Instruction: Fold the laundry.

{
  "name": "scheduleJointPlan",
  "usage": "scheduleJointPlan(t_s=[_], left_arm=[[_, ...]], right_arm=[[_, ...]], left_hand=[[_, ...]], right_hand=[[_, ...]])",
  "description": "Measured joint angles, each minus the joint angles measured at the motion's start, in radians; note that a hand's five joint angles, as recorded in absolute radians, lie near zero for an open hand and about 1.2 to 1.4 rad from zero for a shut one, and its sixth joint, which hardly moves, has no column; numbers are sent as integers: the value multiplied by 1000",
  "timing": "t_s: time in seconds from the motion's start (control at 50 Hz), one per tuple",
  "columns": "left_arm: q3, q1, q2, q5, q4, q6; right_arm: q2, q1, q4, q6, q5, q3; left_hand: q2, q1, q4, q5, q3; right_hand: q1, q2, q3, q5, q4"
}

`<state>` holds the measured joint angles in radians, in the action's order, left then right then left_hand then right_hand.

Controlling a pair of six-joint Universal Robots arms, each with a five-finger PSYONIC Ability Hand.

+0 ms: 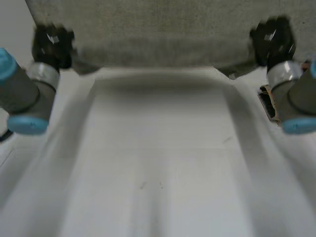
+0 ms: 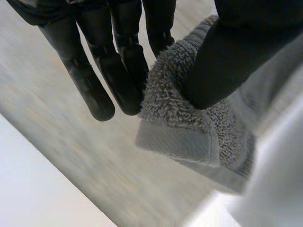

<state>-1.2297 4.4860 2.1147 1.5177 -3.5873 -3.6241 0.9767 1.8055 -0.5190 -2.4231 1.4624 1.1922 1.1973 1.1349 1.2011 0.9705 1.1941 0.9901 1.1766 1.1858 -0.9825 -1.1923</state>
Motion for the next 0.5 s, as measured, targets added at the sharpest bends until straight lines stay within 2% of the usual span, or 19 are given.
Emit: scheduleJointPlan(t_s=[0.12,0.2,0.22,0.32,0.34,0.36,0.4,0.42,0.44,0.5], left_arm=[[-146,-9,55,-5,8,-4],[-237,-9,39,-6,33,-12],[-317,-5,-2,-6,66,-25],[-462,12,-115,-7,163,-76],[-515,24,-163,-8,220,-110],[-564,37,-207,-8,288,-152],[-620,54,-258,-7,390,-213],[-620,54,-258,-7,390,-213],[-659,65,-293,-6,488,-270],[-691,73,-330,-4,619,-345]], right_arm=[[-48,-3,63,2,-5,127],[-41,-7,172,8,-8,208],[-15,-10,261,17,-9,255],[78,-22,469,53,-8,336],[96,-26,505,62,-7,347],[170,-48,655,109,-4,391],[227,-74,773,160,-1,426],[227,-74,773,160,-1,426],[268,-98,858,206,1,452],[318,-131,946,288,1,484]], left_hand=[[0,0,0,0,0],[0,0,0,0,0],[0,0,0,0,0],[0,0,0,0,0],[0,0,0,0,0],[0,0,0,0,0],[0,0,0,0,0],[0,0,0,0,0],[0,0,0,0,0],[0,0,0,0,0]], right_hand=[[-1,0,0,0,0],[0,0,0,0,0],[0,0,0,0,0],[0,0,0,0,0],[0,0,0,0,0],[0,0,0,0,0],[0,0,0,0,0],[0,0,0,0,0],[0,0,0,0,0],[0,0,0,0,0]])
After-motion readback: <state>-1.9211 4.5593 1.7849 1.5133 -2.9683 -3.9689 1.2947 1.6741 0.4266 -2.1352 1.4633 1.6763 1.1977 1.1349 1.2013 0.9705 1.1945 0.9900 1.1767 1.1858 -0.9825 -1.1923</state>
